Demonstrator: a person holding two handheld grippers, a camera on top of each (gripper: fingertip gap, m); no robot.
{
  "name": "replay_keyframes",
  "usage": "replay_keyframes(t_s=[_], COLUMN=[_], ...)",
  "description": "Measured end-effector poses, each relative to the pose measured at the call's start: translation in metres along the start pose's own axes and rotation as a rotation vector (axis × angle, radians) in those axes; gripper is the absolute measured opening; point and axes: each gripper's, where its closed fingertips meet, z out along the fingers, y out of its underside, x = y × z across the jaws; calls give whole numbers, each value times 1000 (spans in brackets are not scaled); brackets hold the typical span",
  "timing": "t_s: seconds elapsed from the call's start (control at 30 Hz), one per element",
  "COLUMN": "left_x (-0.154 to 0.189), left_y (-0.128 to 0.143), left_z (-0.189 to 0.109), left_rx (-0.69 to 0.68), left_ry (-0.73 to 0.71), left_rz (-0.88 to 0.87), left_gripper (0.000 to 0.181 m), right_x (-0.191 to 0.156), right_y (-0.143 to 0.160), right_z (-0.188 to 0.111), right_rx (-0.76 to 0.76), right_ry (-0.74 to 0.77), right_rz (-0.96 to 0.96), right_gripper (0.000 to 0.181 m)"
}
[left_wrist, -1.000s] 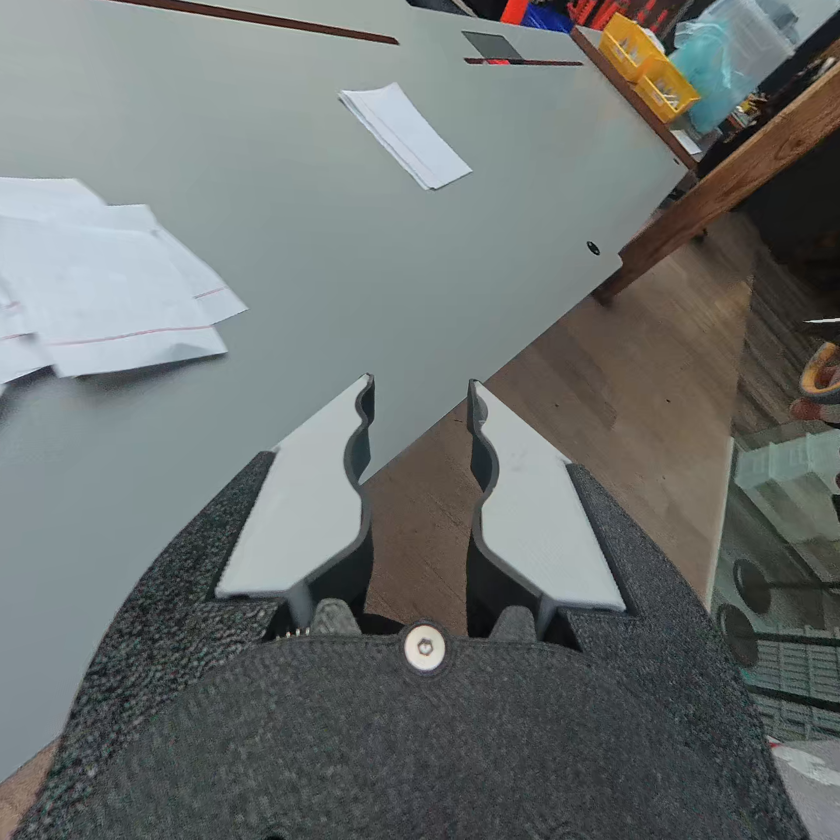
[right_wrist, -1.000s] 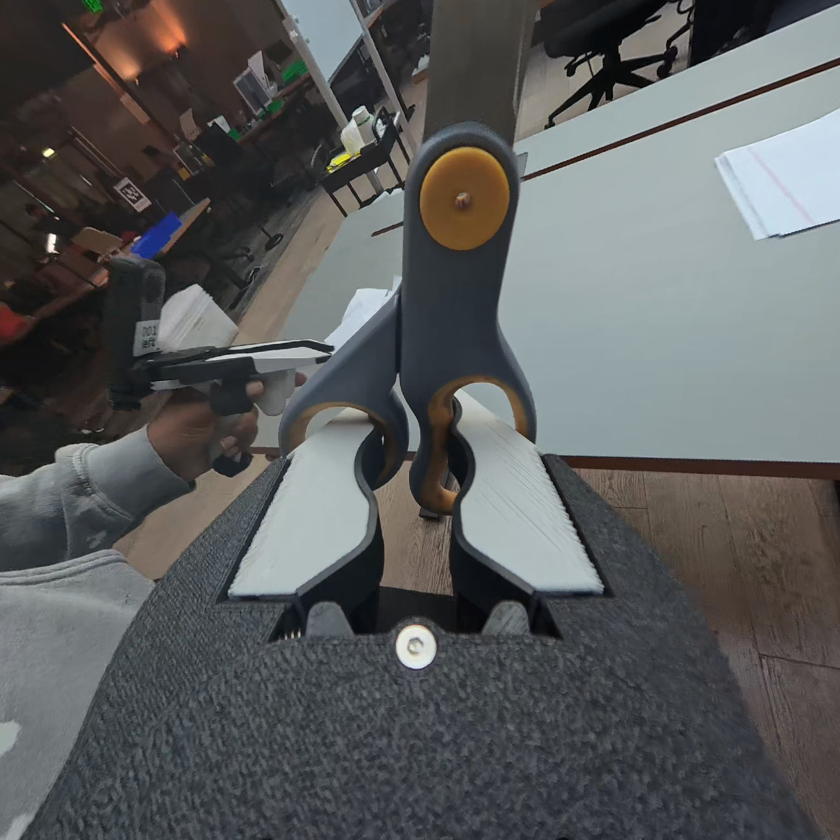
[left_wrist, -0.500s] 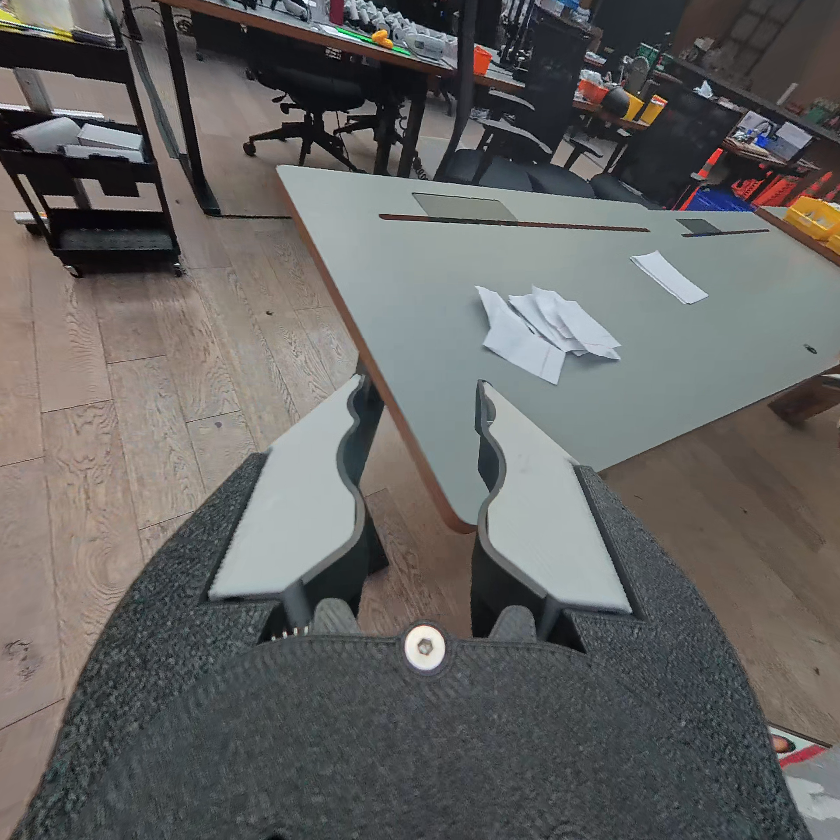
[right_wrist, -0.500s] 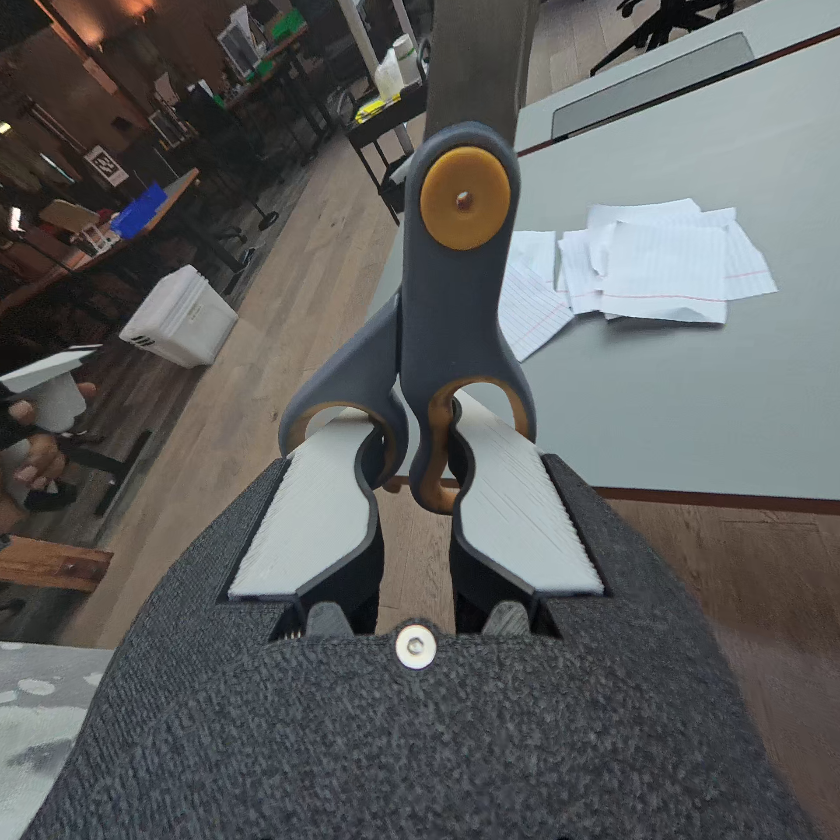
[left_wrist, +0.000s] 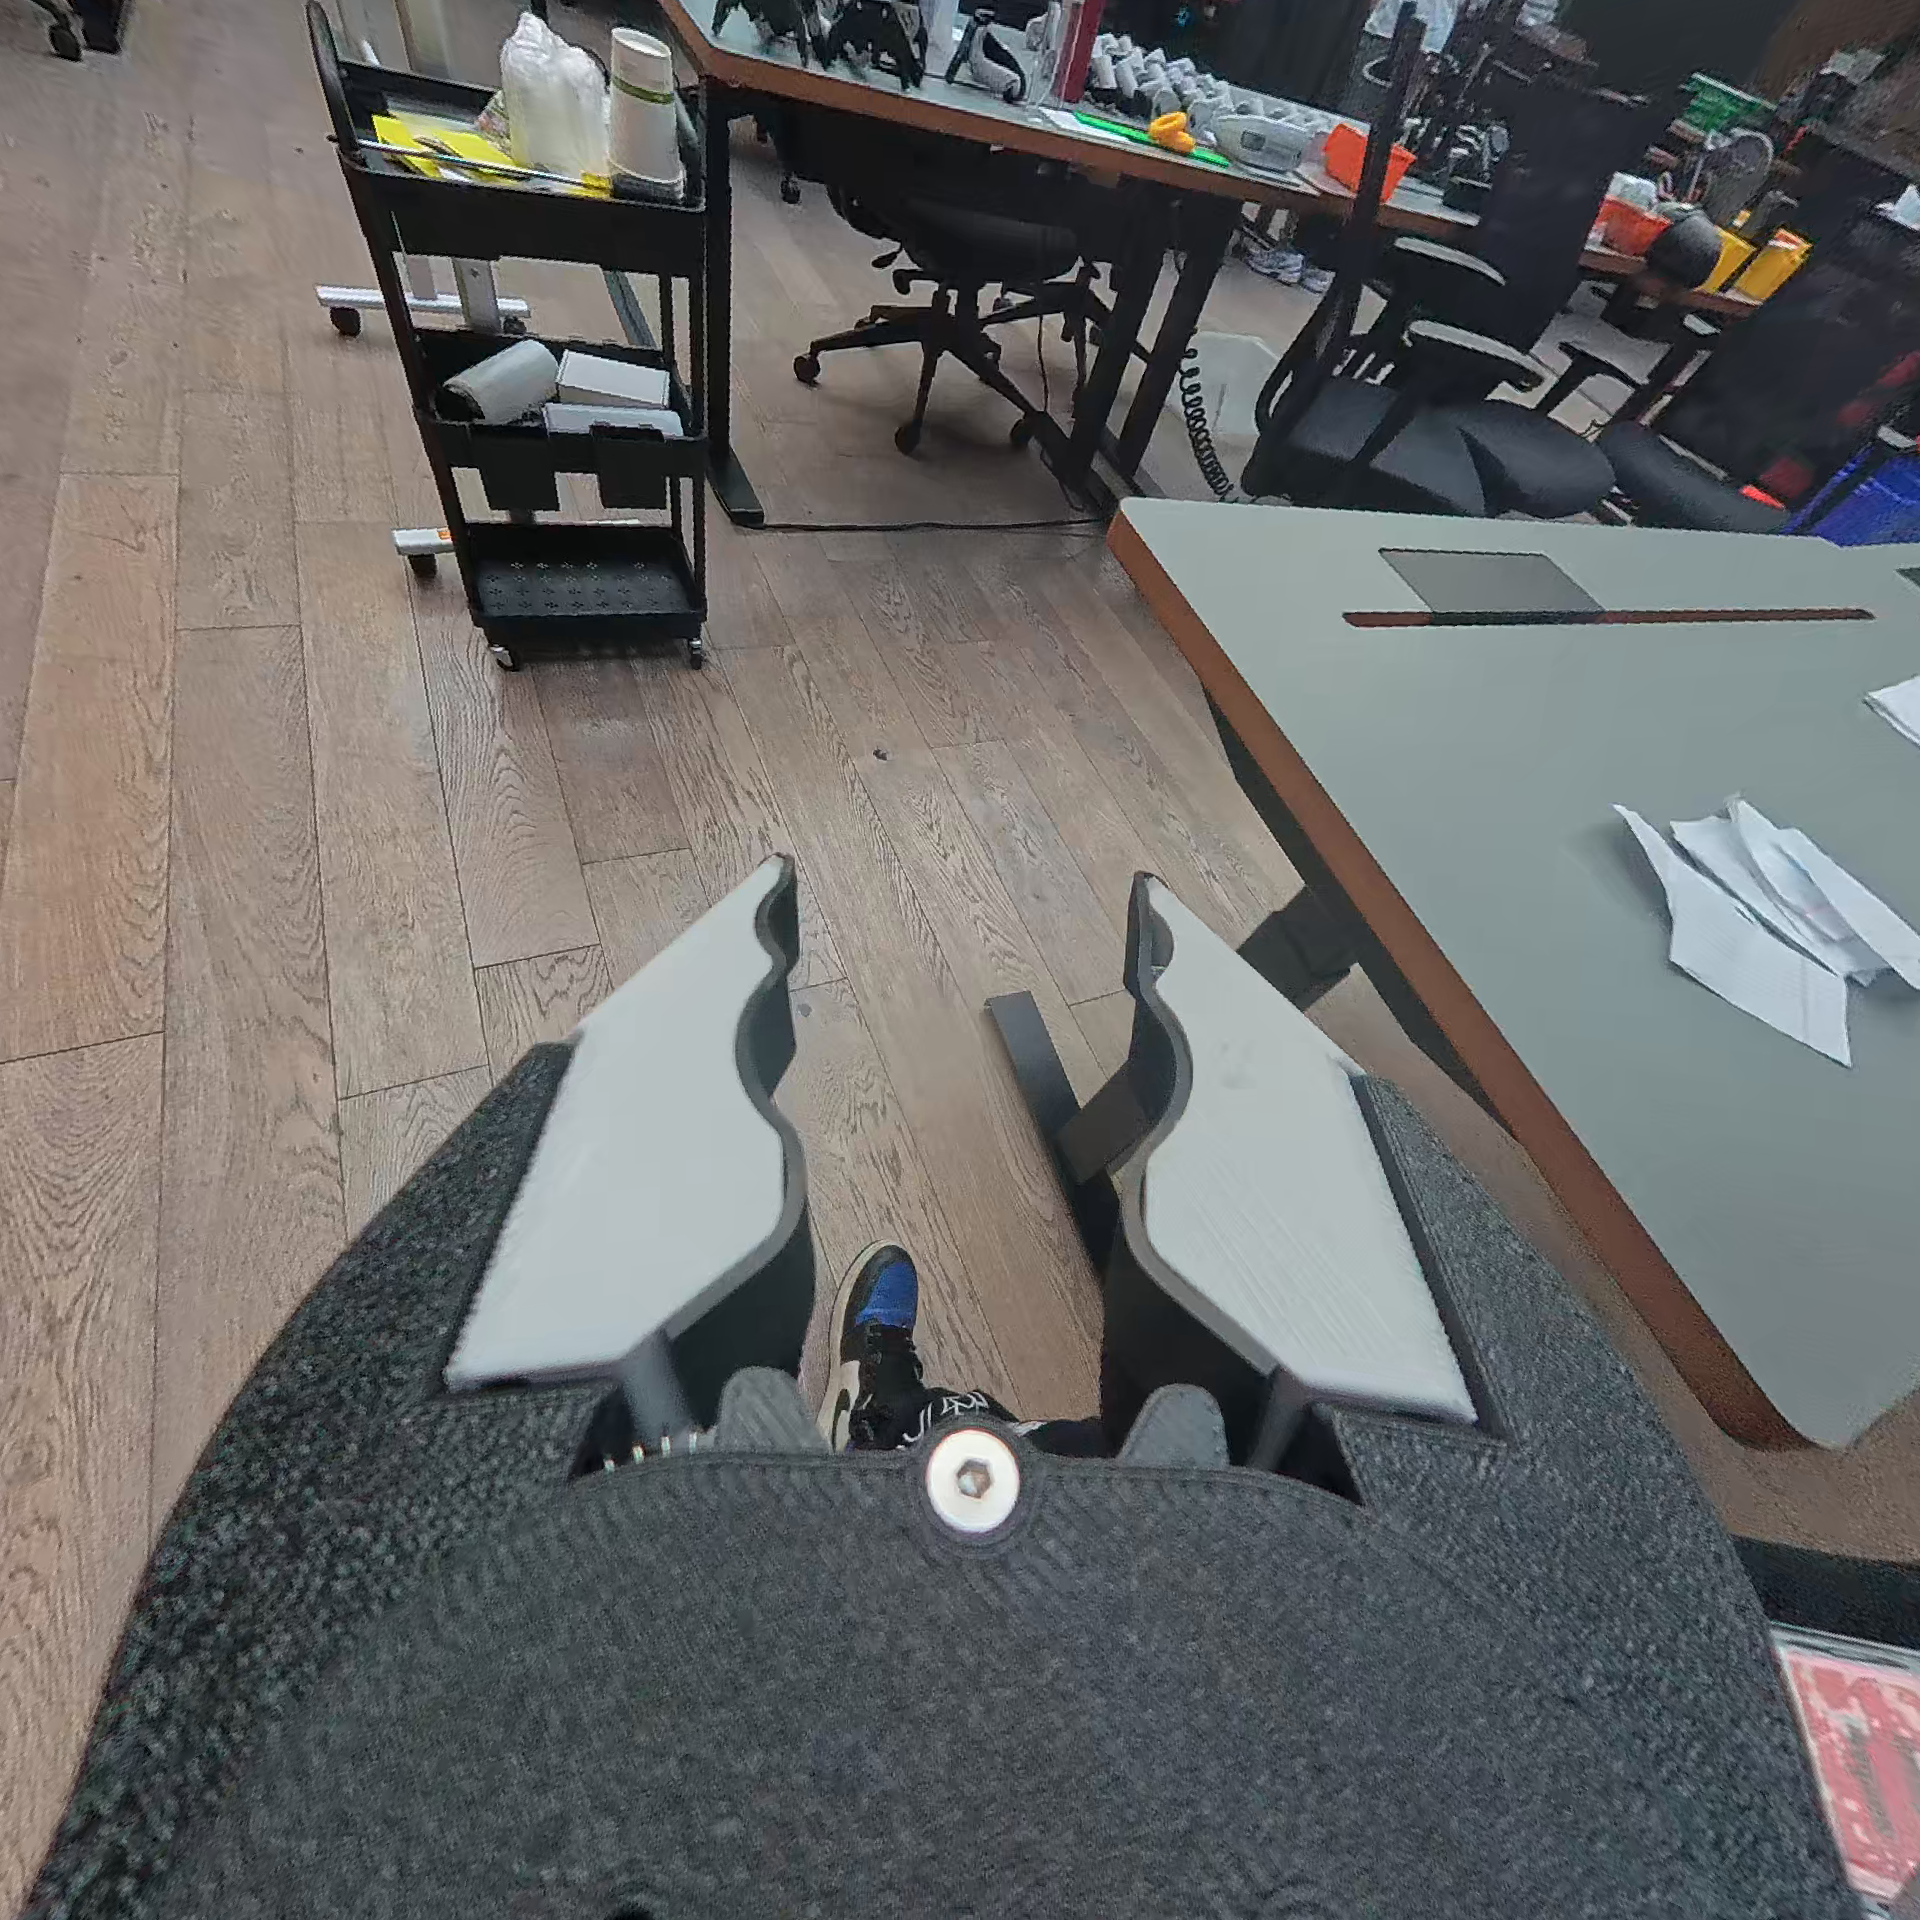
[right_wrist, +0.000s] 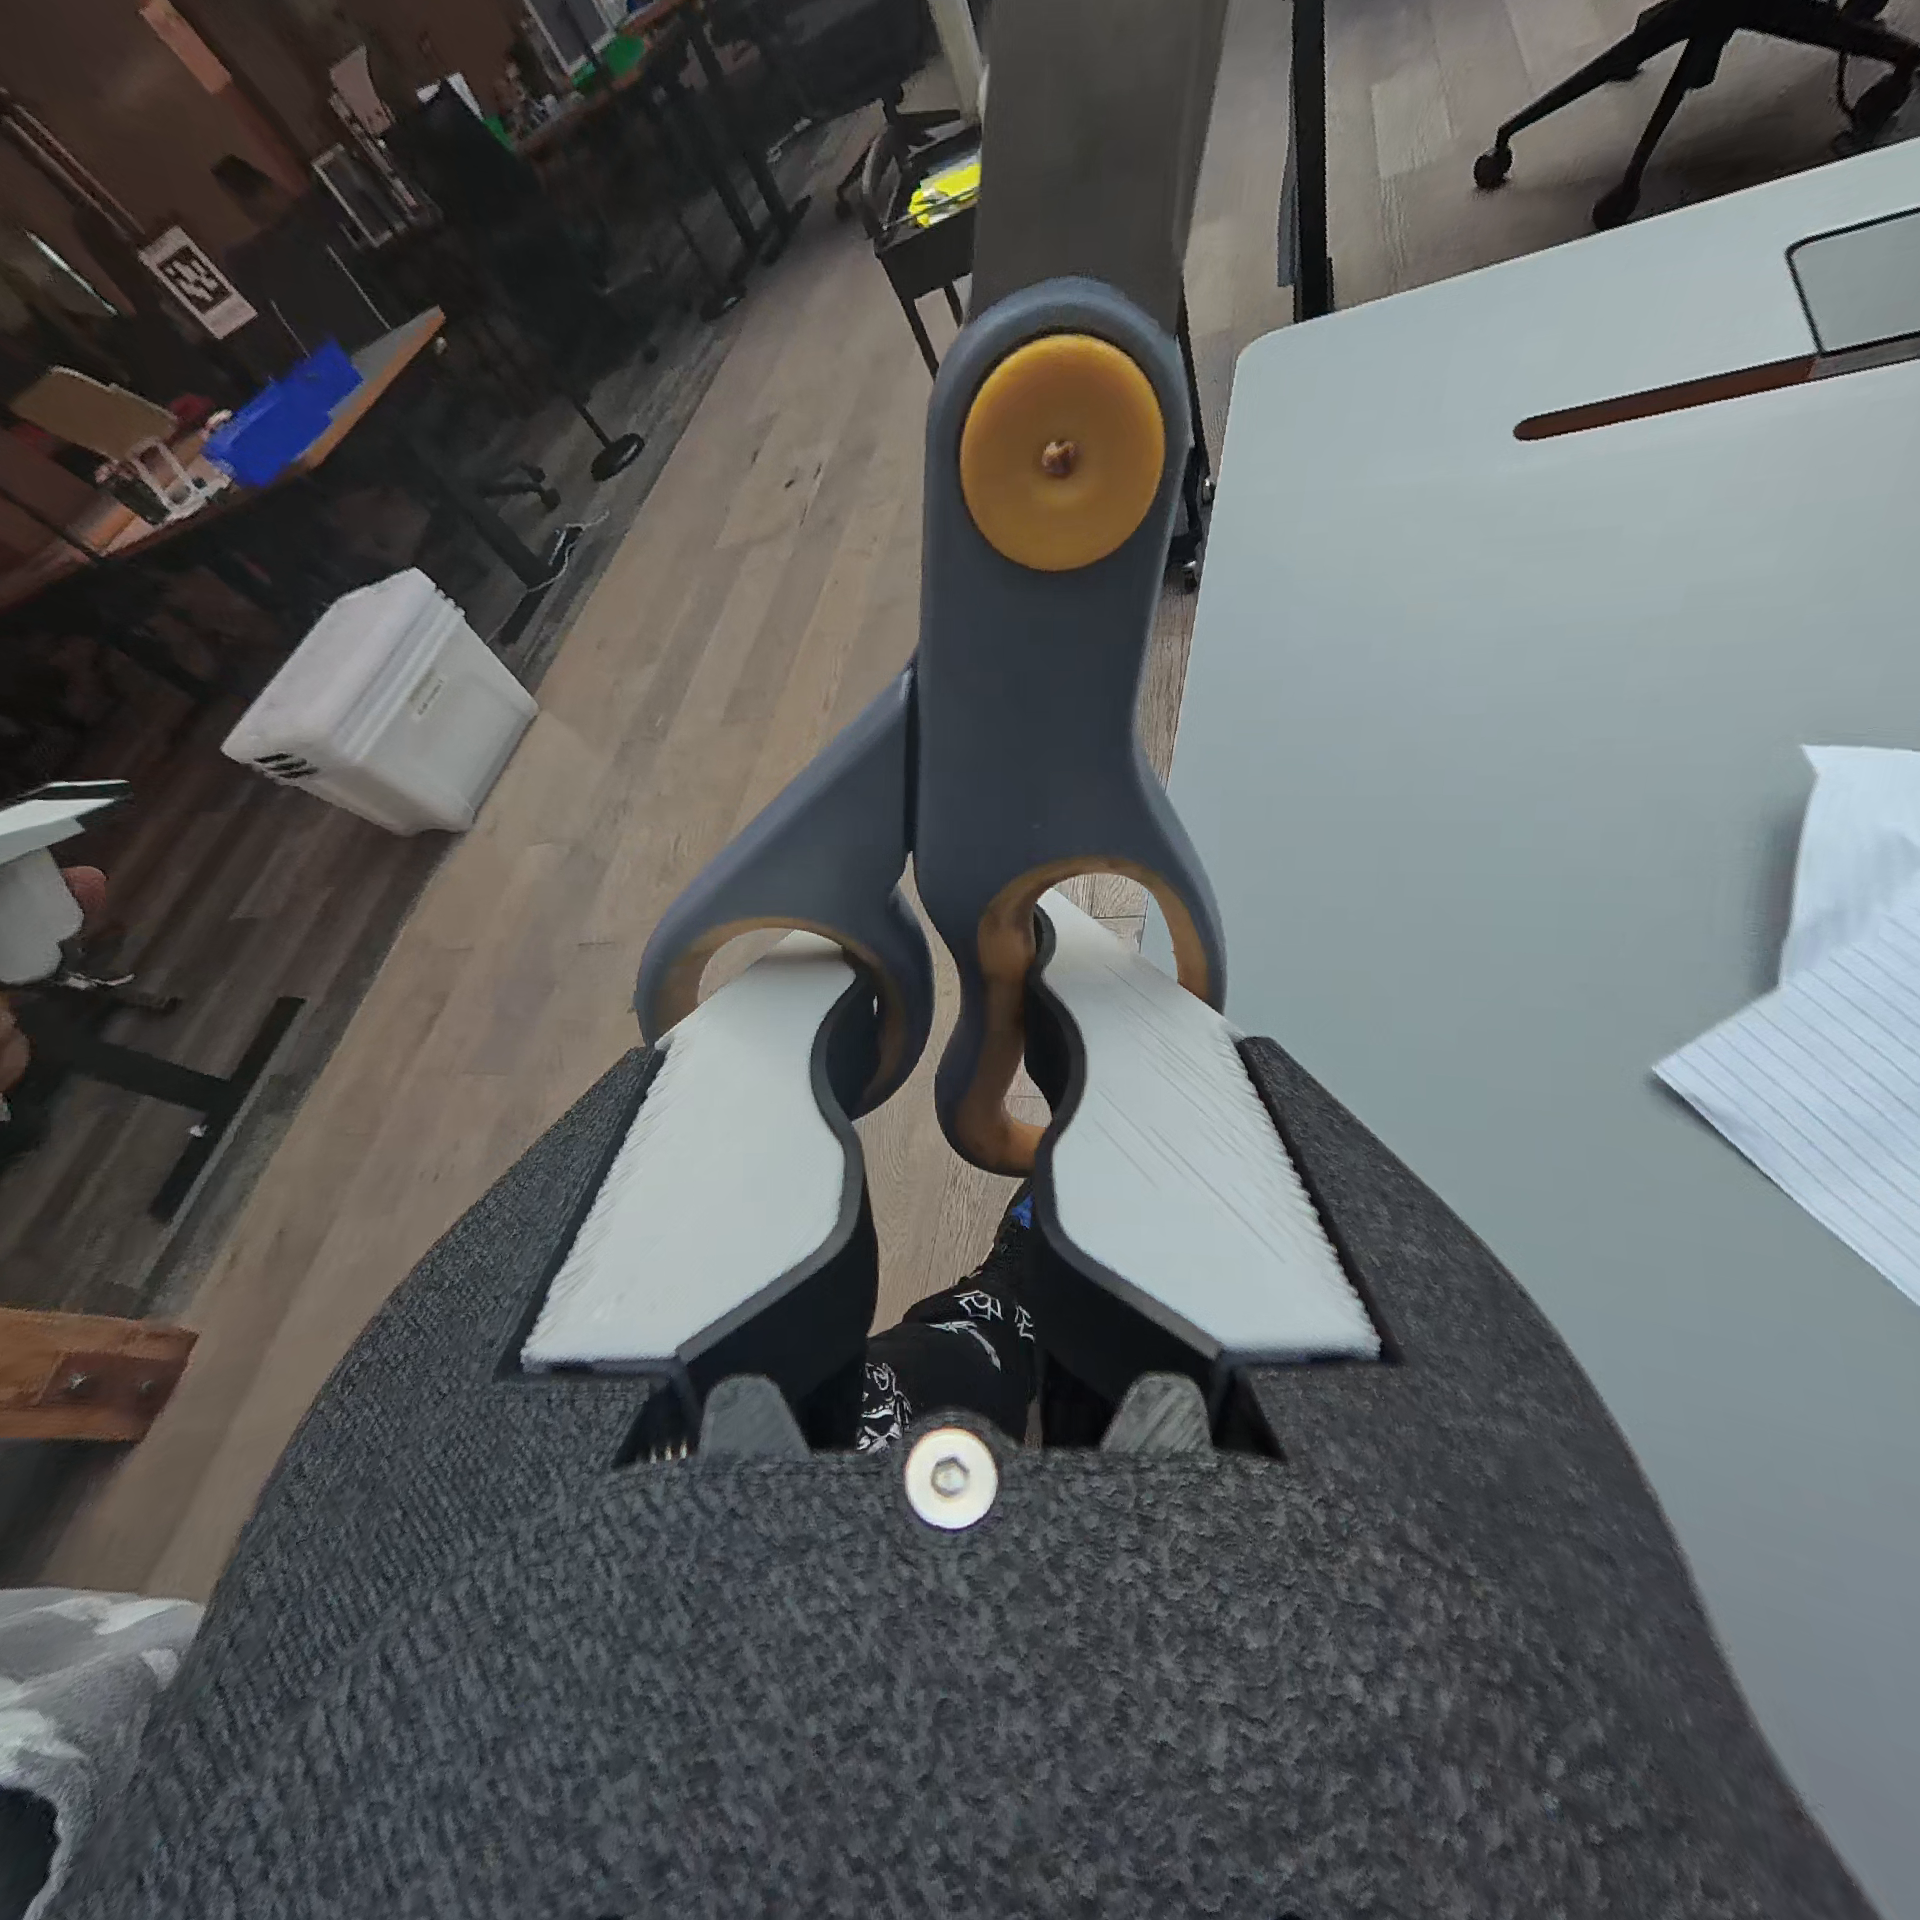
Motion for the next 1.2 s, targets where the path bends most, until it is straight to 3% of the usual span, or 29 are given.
replay_keyframes(t_s=[0.17, 0.33, 0.47, 0.63, 0.77, 0.87, 1.03, 1.2], left_x=[-74, -131, -151, -154, -134, -98, -15, 80], left_y=[-68, -177, -250, -296, -325, -354, -393, -375], left_z=[110, 240, 352, 516, 659, 753, 877, 979], left_rx=[-20, -10, 5, -45, -107, -192, -263, -355], left_ry=[-2, 50, 128, 297, 509, 706, 958, 1116], left_rz=[36, 104, 131, 194, 274, 313, 490, 534], left_gripper=[61, 59, 59, 57, 55, 55, 58, 57], right_x=[31, 60, 80, 128, 175, 203, 235, 294], right_y=[-48, -135, -204, -255, -284, -306, -343, -355], right_z=[128, 241, 311, 387, 435, 455, 471, 472], right_rx=[45, 105, 159, 210, 277, 317, 337, 387], right_ry=[67, 105, 141, 272, 451, 616, 769, 917], right_rz=[21, 57, 75, 101, 163, 254, 351, 457], right_gripper=[21, 21, 21, 21, 21, 21, 21, 21])
